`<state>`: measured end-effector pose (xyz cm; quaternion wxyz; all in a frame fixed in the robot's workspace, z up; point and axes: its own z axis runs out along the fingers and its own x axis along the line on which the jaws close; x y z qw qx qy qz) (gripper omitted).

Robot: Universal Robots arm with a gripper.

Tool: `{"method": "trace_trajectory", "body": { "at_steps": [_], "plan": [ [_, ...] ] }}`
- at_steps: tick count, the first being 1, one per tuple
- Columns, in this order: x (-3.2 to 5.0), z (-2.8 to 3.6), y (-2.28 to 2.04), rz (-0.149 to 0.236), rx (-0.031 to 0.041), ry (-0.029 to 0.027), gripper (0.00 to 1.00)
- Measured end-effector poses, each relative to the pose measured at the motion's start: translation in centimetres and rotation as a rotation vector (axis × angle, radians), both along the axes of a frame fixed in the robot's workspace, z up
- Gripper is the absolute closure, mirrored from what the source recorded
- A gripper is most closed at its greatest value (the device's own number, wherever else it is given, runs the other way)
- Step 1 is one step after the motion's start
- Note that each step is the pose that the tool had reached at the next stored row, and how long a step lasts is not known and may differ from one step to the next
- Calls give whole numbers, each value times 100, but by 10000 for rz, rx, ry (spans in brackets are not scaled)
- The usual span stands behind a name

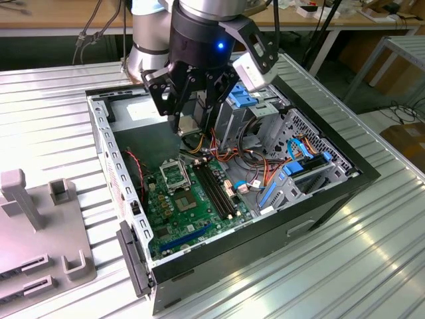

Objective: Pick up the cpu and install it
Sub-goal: 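Place the cpu into insertion slot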

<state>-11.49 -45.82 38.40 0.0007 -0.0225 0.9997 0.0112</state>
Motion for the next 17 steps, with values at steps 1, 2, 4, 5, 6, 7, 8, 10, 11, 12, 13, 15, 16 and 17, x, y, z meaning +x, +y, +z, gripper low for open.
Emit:
{"method": "trace_trajectory", "body": {
  "at_steps": [1, 2, 4, 5, 6, 7, 8, 10, 11, 12, 13, 15, 16, 17],
  "plan": [
    [-4, -1, 0, 0, 0, -1, 53],
    [-7, -2, 0, 0, 0, -1, 53],
    [-15, -4, 0, 0, 1, -1, 53],
    [-18, -4, 0, 1, 1, -1, 53],
    [-21, -5, 0, 0, 1, -1, 53],
    [-24, -5, 0, 1, 0, -1, 53],
    [-27, -6, 0, 1, 0, -1, 53],
    [-34, -8, 0, 2, 0, 0, 53],
    [-34, -8, 0, 1, 0, 0, 53],
    [-35, -12, 0, 1, 0, 0, 53],
    [-35, -17, 0, 0, 0, 0, 53],
    [-35, -17, 0, 1, 0, 0, 53],
    [-35, -17, 0, 1, 0, 0, 53],
    [-35, -17, 0, 1, 0, 0, 53]
  ]
}}
